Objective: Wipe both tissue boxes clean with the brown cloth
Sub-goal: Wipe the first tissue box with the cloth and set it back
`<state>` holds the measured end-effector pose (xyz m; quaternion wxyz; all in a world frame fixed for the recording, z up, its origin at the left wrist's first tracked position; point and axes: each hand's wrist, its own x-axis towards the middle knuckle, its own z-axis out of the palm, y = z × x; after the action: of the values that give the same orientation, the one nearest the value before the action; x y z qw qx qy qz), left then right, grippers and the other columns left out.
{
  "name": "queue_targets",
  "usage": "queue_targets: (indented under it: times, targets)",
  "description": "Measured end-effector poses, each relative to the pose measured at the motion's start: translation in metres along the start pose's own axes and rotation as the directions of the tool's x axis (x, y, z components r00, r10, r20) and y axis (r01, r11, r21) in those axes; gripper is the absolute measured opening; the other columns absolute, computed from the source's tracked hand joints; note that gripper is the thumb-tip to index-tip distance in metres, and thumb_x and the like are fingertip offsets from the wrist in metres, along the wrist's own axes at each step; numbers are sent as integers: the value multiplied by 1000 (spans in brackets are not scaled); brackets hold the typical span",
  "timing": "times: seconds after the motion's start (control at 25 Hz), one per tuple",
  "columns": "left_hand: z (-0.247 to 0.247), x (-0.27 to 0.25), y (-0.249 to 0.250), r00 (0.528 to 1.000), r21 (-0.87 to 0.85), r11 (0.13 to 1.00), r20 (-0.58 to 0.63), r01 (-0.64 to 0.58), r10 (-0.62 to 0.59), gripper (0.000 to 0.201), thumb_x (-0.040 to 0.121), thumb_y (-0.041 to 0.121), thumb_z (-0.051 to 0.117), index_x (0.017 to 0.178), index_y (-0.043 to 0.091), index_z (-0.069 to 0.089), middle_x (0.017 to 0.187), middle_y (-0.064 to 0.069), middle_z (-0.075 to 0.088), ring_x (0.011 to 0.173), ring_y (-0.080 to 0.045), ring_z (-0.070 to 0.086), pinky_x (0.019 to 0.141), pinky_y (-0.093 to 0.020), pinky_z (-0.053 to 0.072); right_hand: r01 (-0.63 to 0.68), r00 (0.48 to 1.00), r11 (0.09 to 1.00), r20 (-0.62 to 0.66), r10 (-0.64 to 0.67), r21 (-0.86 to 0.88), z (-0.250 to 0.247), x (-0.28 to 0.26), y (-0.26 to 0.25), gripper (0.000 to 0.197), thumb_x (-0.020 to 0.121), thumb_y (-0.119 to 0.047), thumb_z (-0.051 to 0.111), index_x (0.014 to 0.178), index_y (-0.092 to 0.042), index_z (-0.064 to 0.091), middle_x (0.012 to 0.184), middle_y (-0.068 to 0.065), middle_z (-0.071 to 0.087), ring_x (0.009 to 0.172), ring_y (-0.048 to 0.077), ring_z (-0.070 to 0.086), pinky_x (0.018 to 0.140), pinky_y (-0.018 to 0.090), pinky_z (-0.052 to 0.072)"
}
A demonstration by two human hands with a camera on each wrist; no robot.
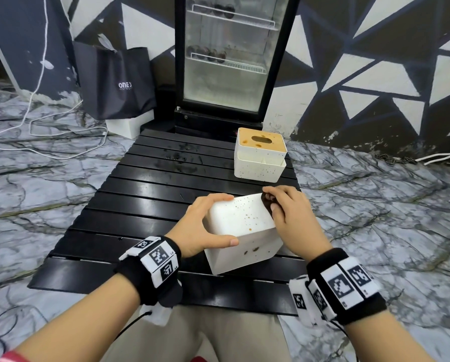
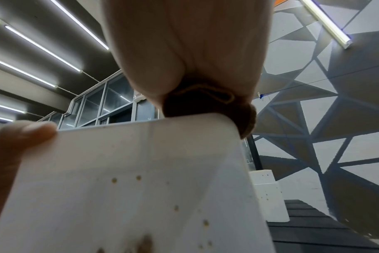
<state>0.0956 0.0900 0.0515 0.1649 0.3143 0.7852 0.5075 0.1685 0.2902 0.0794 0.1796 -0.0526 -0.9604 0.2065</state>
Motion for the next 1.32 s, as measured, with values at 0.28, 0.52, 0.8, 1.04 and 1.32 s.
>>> queue_targets:
  times: [0.28,0.52,0.8,1.04,1.32]
  targets:
    - [2,0,2,1000,15,1000,-8,-6,6,70,45,59,71,103,74,35,119,23,38,118,-14,38,106,-39,35,56,998,995,-31,-59,-88,9,-2,-19,41,90,-21,34,128,-21,48,125,2,49,119,23,37,96,35,36]
    - [2,2,1,1000,-12,1000,3,2,-2,70,43,60,72,103,71,37,120,23,37,121,-13,36,104,-32,34,-36,999,999,-16,36,-6,3,8,-4,37,93,-13,38,128,-21,47,127,1,47,120,21,34,96,23,26]
    - [10,3,-4,997,-17,1000,-73,-21,20,73,42,61,71,107,65,38,121,22,39,122,-9,34,102,-24,28,51,996,997,-66,-54,-49,17,0,-32,40,90,-17,33,126,-18,50,123,5,52,118,25,39,97,38,38]
    - [13,1,-6,993,-35,999,-114,-39,35,75,41,61,73,109,65,39,122,23,40,123,-6,34,96,-14,29,109,993,993,-46,-107,38,18,-21,-35,52,84,-33,21,124,-21,51,118,-1,52,114,18,41,98,27,33]
    - [35,-8,0,979,74,997,-200,-21,35,70,58,66,71,117,61,34,118,21,34,114,-4,29,86,1,23,-46,999,997,17,45,67,7,5,-17,37,93,-13,40,128,-24,48,126,-1,48,123,18,32,101,34,32]
